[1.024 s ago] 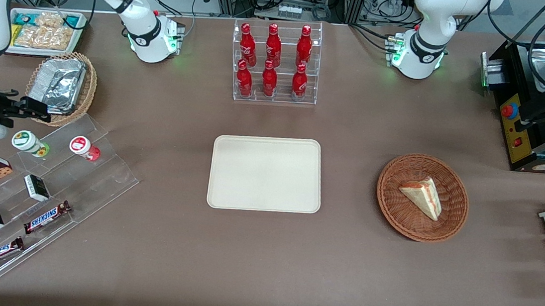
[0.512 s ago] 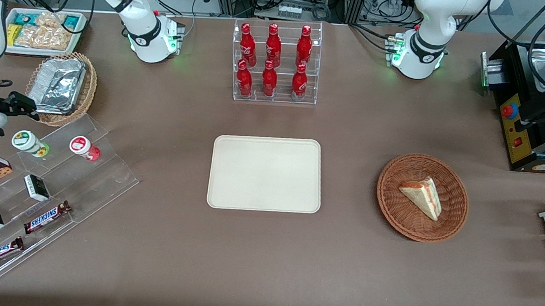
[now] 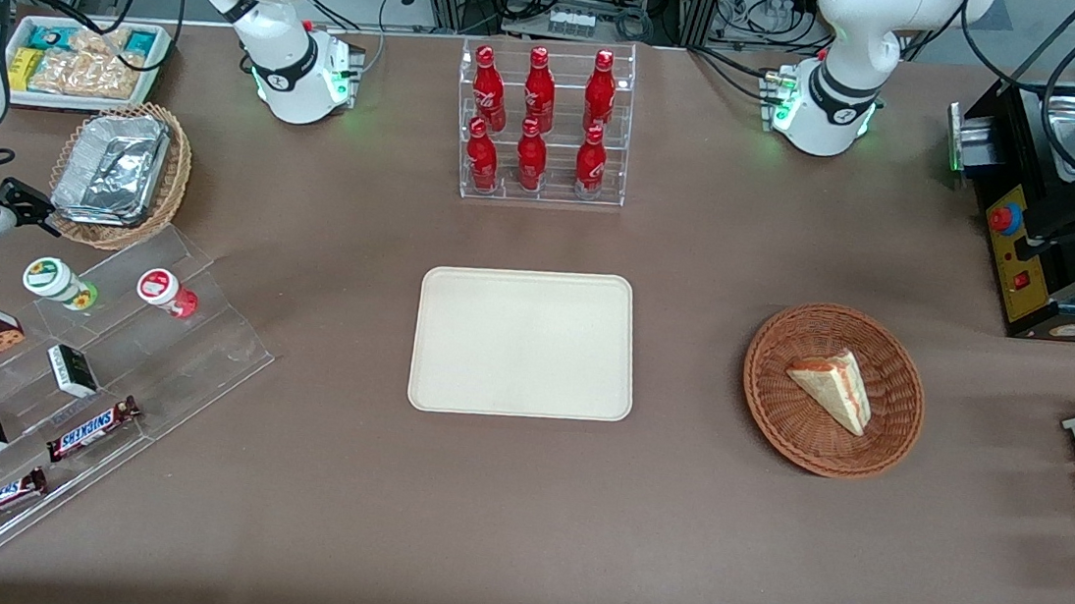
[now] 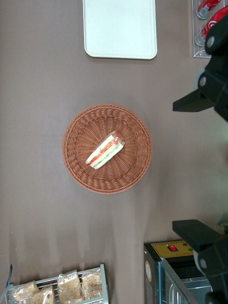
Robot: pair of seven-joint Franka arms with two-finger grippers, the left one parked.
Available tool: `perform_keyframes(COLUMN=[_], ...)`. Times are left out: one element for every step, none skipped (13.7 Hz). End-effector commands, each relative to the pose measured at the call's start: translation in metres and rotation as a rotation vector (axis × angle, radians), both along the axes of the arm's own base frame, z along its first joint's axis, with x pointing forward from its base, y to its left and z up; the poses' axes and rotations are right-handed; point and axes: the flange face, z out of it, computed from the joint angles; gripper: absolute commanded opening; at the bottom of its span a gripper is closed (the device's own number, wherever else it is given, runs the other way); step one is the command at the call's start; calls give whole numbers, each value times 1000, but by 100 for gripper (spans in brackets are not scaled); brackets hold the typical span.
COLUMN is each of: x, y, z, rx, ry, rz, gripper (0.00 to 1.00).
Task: Place green gum on tray
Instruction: 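Move the right gripper down toward the green-lidded gum jar on the shelf, then close the right gripper around the green-lidded gum jar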
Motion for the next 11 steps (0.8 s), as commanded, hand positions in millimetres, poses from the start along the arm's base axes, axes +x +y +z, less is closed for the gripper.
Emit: perform_keyframes(x=[-5,-4,-2,-1,1,3,5,5,5,6,7], y=[1,1,-1,-1,-3,-3,-5,-8,-11,-12,-13], z=[-7,-9,-14,-16,-19,-25,-28,-32,-35,-38,-42], rx=[-10,-12,-12,-13,-15,-16,-17,-18,-17,-16,-18], ry=[-24,-31,-34,-38,-43,-44,-48,-49,-50,-48,-51], rz=[21,33,54,59,64,76,80,85,81,83,83], gripper=[100,100,100,100,100,100,100,100,100,100,100])
